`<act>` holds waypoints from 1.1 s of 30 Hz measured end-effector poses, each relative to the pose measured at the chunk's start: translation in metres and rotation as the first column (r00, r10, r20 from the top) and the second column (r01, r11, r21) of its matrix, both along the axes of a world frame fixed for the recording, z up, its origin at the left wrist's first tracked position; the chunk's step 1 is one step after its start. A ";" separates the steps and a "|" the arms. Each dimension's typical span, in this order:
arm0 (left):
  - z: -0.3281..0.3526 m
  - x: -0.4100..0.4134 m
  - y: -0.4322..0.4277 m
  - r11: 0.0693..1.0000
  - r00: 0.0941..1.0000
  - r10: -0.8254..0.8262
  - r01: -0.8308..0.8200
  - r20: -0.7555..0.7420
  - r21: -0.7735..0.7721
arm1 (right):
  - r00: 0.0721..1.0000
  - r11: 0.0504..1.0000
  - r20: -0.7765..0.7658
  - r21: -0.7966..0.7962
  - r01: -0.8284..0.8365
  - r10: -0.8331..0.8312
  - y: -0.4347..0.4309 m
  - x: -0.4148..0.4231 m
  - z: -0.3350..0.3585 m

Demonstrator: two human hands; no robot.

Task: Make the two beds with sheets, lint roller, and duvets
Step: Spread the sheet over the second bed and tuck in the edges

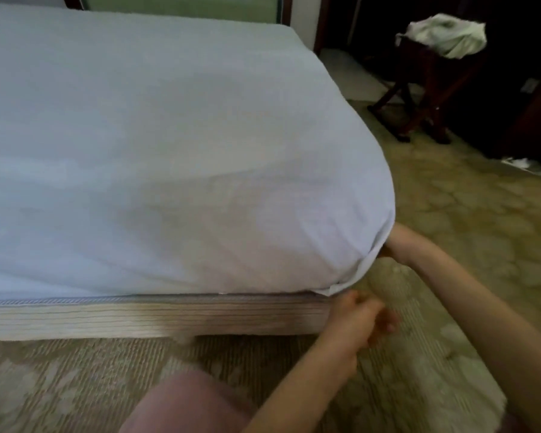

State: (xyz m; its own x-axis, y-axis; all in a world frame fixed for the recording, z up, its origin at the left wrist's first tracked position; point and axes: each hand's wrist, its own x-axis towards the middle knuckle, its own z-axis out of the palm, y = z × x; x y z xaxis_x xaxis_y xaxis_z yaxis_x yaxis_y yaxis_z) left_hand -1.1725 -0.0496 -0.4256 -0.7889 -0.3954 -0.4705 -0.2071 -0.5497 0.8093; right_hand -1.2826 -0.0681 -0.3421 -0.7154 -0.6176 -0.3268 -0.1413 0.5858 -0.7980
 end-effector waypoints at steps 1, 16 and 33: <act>0.013 -0.003 0.008 0.987 0.995 -0.046 0.032 -0.085 -0.158 | 0.999 0.999 -0.015 -0.020 0.034 -0.034 -0.003 -0.006 0.006; 0.007 -0.044 -0.018 0.563 0.961 -0.084 0.263 0.263 -0.783 | 0.841 0.734 -0.457 -0.458 -0.502 0.289 -0.066 -0.051 0.056; -0.029 -0.228 -0.072 0.439 0.585 0.805 -0.472 0.101 -0.764 | 0.345 0.390 -0.404 0.032 -0.920 0.847 -0.098 -0.217 -0.099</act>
State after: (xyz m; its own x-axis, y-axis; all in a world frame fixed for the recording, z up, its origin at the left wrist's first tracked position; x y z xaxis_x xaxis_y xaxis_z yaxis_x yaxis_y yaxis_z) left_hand -1.4001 -0.1216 -0.4550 0.0356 -0.9964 -0.0768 -0.3950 -0.0846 0.9148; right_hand -1.5000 -0.1665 -0.4411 0.2618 -0.9647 -0.0293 -0.7349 -0.1796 -0.6539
